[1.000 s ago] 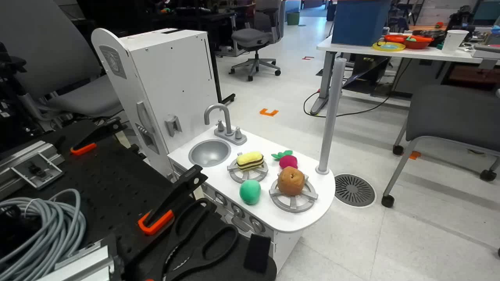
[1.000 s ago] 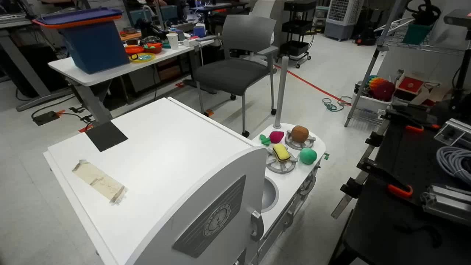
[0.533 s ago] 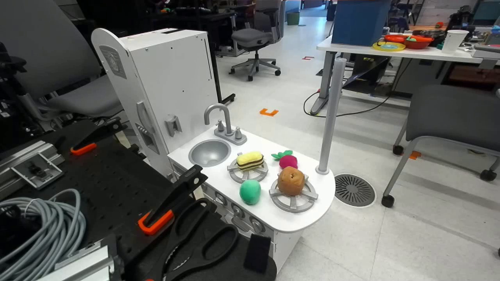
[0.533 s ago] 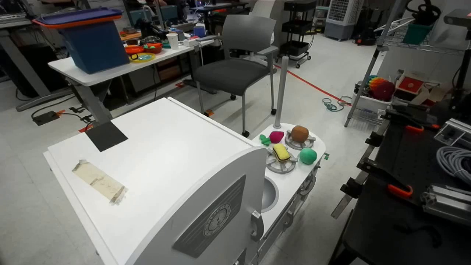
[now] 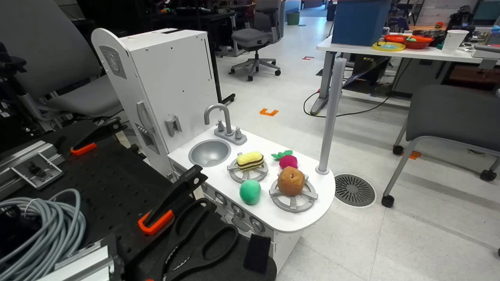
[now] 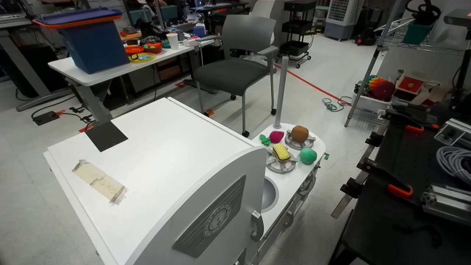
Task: Put the yellow plushy in the sink
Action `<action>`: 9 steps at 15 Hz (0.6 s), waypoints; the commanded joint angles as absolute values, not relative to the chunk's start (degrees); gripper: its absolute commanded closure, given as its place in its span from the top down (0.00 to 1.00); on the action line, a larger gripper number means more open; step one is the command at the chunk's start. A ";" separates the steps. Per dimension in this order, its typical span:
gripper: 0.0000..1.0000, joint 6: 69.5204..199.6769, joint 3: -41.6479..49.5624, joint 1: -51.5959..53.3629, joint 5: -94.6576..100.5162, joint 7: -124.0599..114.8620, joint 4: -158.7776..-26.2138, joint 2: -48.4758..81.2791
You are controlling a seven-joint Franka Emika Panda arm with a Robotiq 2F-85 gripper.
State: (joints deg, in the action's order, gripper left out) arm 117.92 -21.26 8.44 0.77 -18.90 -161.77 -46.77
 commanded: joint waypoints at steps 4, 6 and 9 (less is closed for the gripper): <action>1.00 124.07 -22.35 7.40 2.08 -21.59 -158.84 -39.29; 1.00 128.61 -22.76 6.13 3.15 -22.79 -157.48 -34.54; 1.00 136.98 -22.93 3.39 7.03 -24.32 -155.67 -25.80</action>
